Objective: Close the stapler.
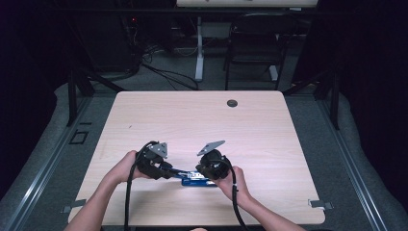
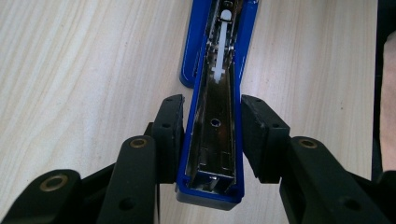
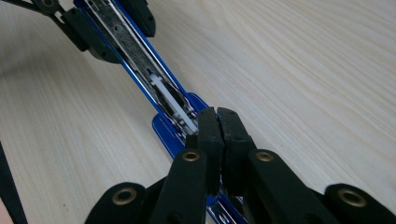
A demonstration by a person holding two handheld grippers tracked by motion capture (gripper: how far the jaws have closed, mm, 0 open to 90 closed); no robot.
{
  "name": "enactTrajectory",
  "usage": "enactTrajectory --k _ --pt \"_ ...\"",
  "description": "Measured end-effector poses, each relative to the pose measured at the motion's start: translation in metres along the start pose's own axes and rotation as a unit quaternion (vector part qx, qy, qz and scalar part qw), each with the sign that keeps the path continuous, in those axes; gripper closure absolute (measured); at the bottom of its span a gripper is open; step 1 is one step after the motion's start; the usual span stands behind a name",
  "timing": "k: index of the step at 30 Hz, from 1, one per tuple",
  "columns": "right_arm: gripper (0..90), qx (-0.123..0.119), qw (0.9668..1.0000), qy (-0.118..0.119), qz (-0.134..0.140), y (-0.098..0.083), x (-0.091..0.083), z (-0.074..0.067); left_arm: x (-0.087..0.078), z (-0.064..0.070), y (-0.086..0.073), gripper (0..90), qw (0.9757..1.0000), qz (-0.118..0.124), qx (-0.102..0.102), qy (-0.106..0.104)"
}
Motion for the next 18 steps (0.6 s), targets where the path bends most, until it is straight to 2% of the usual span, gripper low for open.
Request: enactTrajectory --k 4,8,12,18 --pt "89.2 -0.011 0.9999 0.005 0.004 0.004 0.005 -0.008 0.0 0.0 0.001 61.0 1.0 -0.001 0.0 0.002" --pt "89.1 -0.007 0.9998 0.016 0.006 0.006 0.013 -0.015 0.0 0.0 0.001 60.8 1.0 -0.005 -0.001 0.004" --pt "89.1 -0.015 0.9997 0.021 0.004 0.007 0.019 -0.021 0.0 0.0 0.0 60.2 1.0 -0.008 -0.003 0.003" --pt "88.8 -0.018 0.9996 0.022 0.0 0.005 0.022 -0.021 0.0 0.0 -0.003 59.4 0.9999 -0.011 -0.008 -0.004"
Point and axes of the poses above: each handheld gripper's, and its own axes: x roughly forward along the jaws, y roughly out of its top, z roughly to its right, the point moved 7 cm from there along x, roughly forward along the jaws, and after that the axes turned 12 degrees about -y, right-handed, at the moved point
